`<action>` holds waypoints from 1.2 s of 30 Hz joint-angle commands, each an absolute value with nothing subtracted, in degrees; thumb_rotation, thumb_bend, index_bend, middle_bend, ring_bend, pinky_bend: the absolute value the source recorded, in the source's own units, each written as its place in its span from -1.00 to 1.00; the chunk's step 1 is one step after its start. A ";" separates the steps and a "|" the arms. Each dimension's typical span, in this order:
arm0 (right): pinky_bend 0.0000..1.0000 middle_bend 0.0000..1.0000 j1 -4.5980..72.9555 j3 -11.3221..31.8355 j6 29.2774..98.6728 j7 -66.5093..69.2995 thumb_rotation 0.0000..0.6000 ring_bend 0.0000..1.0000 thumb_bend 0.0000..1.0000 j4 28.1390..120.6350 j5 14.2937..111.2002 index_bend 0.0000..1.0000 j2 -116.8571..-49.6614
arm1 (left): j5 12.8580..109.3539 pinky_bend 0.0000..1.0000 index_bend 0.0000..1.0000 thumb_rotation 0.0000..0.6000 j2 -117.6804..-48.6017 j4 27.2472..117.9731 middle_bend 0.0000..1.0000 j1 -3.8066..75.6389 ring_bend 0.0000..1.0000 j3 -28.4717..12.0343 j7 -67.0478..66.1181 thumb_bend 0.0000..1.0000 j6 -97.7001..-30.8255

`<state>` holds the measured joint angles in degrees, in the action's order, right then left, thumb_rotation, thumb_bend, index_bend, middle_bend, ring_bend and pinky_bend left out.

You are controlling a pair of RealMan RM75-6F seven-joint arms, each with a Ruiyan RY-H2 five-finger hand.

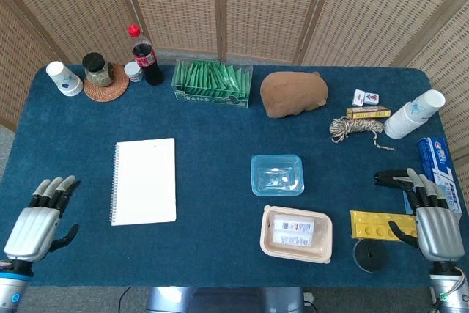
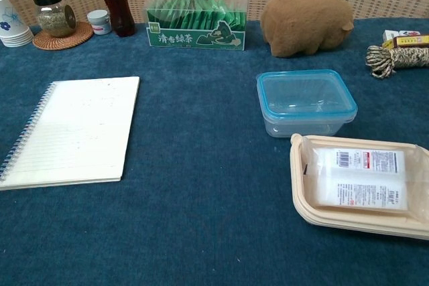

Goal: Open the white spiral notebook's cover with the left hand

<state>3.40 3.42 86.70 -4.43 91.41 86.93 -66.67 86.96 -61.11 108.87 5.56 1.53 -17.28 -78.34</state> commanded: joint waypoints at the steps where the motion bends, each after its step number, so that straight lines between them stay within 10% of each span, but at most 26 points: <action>1: -0.74 -0.85 3.36 3.47 86.75 -4.49 1.00 -0.88 -0.50 91.51 86.88 -0.70 -66.51 | 86.81 -1.00 -0.88 1.00 -62.67 109.78 -0.92 8.21 -1.00 0.87 -20.08 -0.38 -75.02; 36: -0.74 -0.85 0.21 3.14 89.81 -2.14 1.00 -0.88 -0.49 89.52 86.06 -0.71 -66.40 | 74.13 -1.00 -0.83 1.00 -90.24 99.32 -0.92 20.73 -1.00 -1.45 -40.09 -0.39 -62.19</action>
<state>0.23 3.13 89.79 -2.17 89.55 86.08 -66.38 74.46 -89.94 99.57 20.50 -1.35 -39.90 -62.18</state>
